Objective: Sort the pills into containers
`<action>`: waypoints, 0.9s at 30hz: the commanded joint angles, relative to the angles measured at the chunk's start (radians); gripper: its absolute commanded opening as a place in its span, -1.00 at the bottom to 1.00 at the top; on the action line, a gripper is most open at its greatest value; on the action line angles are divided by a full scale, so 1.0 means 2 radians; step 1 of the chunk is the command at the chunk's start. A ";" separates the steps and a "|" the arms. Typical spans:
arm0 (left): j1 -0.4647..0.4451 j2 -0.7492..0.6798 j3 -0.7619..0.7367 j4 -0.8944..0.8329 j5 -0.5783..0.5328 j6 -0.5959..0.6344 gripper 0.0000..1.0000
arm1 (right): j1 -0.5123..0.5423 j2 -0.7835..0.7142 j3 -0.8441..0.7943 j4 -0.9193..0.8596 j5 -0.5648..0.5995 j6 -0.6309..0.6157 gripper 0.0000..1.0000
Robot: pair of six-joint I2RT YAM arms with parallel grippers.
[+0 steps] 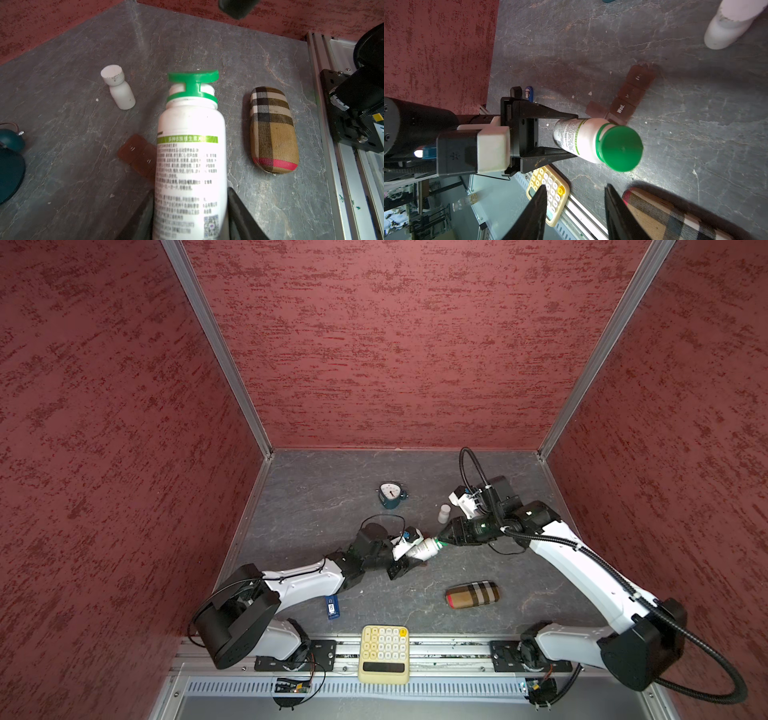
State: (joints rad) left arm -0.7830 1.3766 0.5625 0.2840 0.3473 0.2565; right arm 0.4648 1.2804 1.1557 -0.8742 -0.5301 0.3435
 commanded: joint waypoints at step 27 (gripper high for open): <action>-0.017 -0.069 -0.043 -0.013 -0.021 -0.018 -1.00 | -0.004 0.003 -0.102 0.199 -0.064 0.104 0.07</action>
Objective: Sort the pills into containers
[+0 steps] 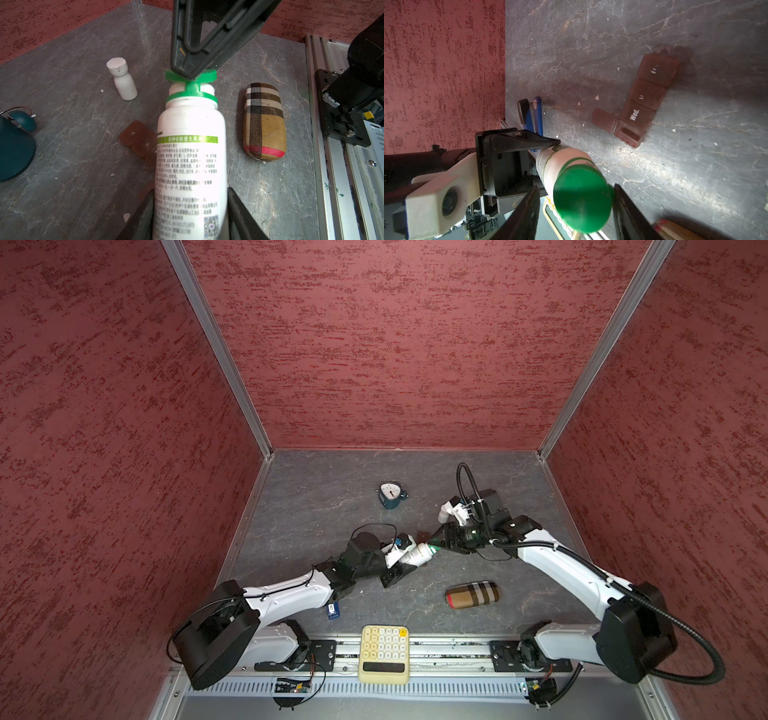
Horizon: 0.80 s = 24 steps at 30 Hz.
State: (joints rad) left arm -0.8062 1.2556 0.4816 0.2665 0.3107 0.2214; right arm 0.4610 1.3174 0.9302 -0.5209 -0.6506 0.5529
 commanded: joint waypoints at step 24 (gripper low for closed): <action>0.001 0.030 0.085 -0.136 -0.007 0.055 -1.00 | -0.003 -0.036 0.017 0.029 -0.001 -0.030 -0.58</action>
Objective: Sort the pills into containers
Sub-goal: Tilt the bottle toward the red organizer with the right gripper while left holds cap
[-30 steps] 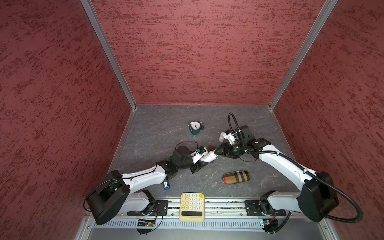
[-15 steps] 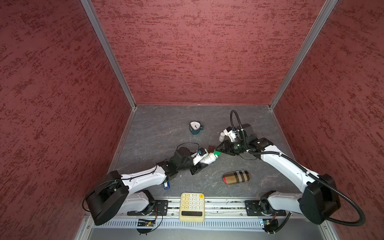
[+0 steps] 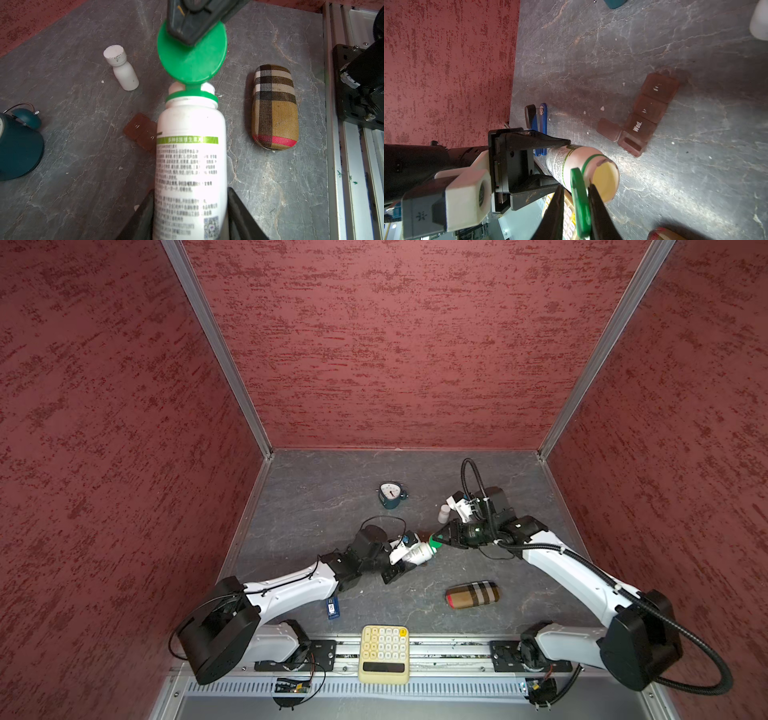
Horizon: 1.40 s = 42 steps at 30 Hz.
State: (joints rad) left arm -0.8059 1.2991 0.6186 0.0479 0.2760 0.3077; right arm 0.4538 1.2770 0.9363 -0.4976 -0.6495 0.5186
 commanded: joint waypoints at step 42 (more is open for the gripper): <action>0.027 0.028 0.075 -0.193 -0.019 0.051 -1.00 | 0.029 0.044 -0.022 0.091 0.006 0.012 -0.90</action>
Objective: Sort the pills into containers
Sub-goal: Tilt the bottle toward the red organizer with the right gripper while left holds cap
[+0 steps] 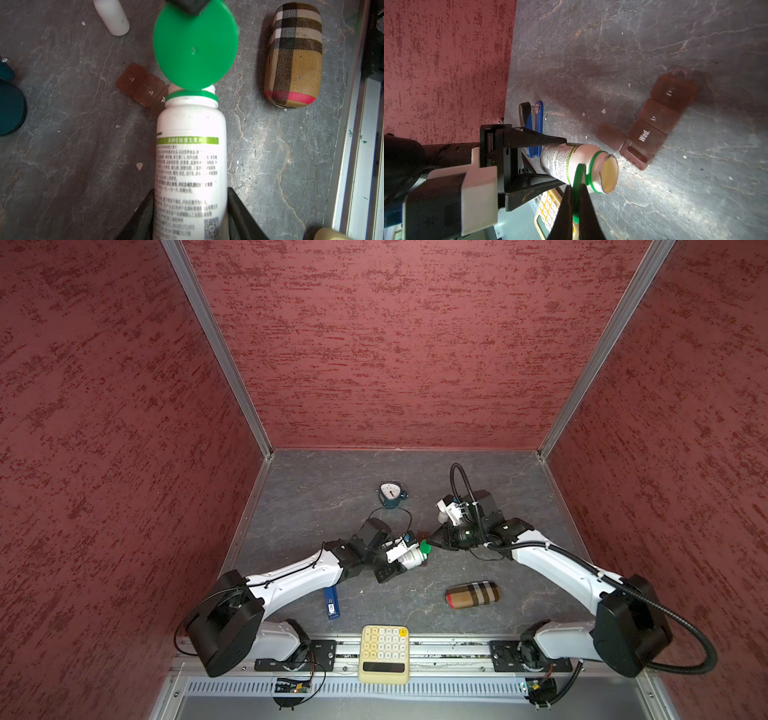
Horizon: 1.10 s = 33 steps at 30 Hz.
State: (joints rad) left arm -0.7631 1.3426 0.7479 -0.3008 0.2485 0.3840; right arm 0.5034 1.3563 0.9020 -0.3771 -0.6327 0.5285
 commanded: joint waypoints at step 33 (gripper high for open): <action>0.012 0.073 0.093 -0.116 -0.013 0.069 -1.00 | 0.024 0.041 -0.041 0.084 0.034 0.026 -0.94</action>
State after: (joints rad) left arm -0.7387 1.4727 0.8967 -0.5167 0.2245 0.4931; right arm 0.5415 1.4231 0.8352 -0.2363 -0.5930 0.5735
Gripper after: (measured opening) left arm 0.494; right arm 0.069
